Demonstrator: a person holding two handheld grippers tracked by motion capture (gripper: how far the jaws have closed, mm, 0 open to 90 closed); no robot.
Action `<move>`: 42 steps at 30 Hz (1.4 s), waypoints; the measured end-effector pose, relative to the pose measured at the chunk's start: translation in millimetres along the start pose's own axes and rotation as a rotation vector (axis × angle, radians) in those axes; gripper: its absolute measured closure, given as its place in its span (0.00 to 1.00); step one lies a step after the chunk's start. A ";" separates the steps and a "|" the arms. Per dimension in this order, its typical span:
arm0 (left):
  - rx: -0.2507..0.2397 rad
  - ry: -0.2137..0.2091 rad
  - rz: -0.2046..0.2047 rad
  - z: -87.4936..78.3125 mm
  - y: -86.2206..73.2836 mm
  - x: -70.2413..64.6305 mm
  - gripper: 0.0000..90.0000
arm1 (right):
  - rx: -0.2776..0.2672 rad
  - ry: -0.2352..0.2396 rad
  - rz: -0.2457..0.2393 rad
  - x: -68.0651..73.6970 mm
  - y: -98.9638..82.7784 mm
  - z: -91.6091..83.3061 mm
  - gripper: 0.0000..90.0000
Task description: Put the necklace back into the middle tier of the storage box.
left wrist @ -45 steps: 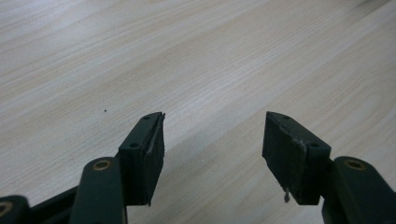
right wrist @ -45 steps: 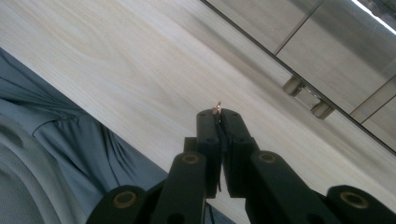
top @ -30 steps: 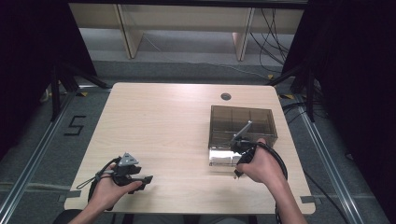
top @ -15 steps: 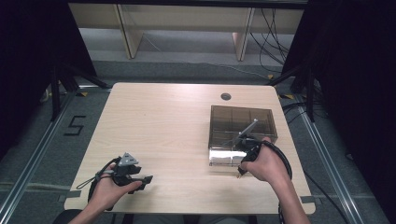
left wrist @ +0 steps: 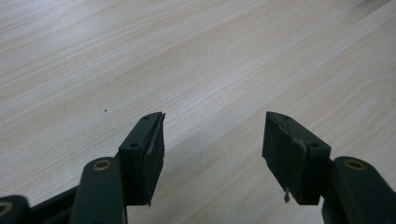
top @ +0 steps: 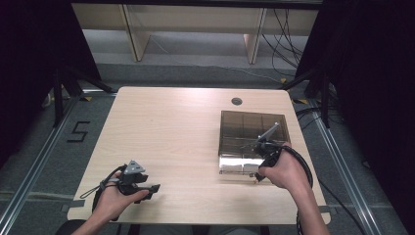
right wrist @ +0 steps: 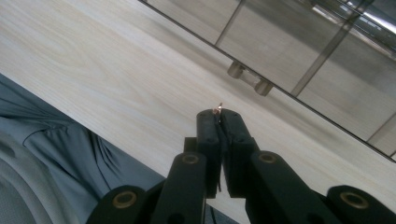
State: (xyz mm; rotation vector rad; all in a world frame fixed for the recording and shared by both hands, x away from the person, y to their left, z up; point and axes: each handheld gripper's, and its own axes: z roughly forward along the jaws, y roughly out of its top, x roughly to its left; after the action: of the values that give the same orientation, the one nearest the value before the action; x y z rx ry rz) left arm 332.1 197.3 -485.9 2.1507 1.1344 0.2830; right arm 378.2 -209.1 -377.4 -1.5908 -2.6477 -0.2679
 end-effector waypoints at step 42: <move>-0.002 0.001 -0.002 0.1 0.1 0.3 0.43 | -0.030 -0.027 0.114 -31.9 -14.2 -18.0 0.97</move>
State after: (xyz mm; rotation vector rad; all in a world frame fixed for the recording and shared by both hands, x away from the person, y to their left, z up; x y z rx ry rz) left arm 332.4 197.4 -485.9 2.1471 1.1366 0.2845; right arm 379.8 -246.5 -365.4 -1.7593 -2.5718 -0.2843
